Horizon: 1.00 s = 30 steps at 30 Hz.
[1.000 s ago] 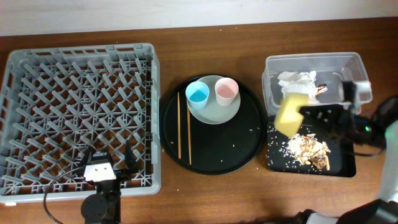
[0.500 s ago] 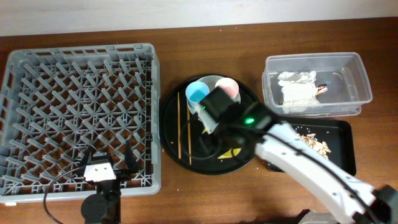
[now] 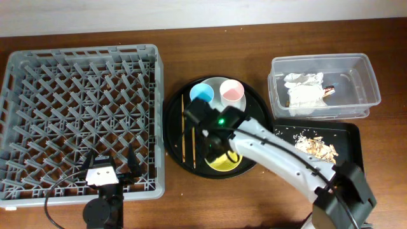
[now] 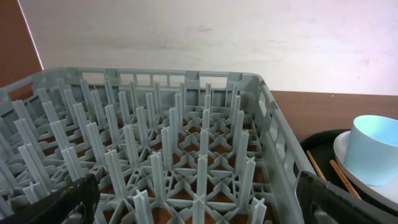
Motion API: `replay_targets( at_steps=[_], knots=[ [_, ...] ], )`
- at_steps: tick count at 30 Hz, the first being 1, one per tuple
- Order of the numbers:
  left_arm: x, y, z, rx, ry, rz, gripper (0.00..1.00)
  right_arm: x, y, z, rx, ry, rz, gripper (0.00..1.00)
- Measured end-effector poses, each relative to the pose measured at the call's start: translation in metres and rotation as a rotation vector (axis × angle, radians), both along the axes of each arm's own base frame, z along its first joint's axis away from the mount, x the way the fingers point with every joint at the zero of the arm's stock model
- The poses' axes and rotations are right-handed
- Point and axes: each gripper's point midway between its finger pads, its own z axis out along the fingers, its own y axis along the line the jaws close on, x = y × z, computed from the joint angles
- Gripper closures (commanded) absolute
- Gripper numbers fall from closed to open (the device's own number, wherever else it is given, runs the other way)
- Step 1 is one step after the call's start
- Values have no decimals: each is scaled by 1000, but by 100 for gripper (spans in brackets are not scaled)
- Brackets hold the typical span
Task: Sort waste into correct bins and load items into the dishwasher rack
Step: 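Return the emptied yellow bowl to the round tray with the right gripper, then grasp the blue cup with the right gripper and lift it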
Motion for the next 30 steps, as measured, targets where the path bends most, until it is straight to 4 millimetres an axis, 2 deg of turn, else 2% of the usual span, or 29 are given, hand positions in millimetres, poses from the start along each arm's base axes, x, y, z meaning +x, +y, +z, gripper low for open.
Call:
replay_targets(
  at_steps=[2, 3, 5, 6, 12, 15, 18, 20, 30],
  knots=[
    [0, 0, 0, 0, 0, 0, 1, 13, -14, 5, 4, -1, -63, 45],
    [0, 0, 0, 0, 0, 0, 1, 19, -28, 5, -3, 10, -117, 38],
    [0, 0, 0, 0, 0, 0, 1, 32, -49, 5, 6, 29, -212, 1],
    [0, 0, 0, 0, 0, 0, 1, 39, -60, 5, 29, 43, -264, 1],
    [0, 0, 0, 0, 0, 0, 1, 42, -74, 5, 82, 103, -336, 1],
    [0, 0, 0, 0, 0, 0, 1, 48, -68, 6, 115, 88, -332, 1],
    [0, 0, 0, 0, 0, 0, 1, 53, -43, 13, 246, 99, -305, 1],
    [0, 0, 0, 0, 0, 0, 1, 51, -36, 15, 284, 121, -295, 1],
    [0, 0, 0, 0, 0, 0, 1, 50, -31, 17, 314, 134, -287, 1]
  ],
)
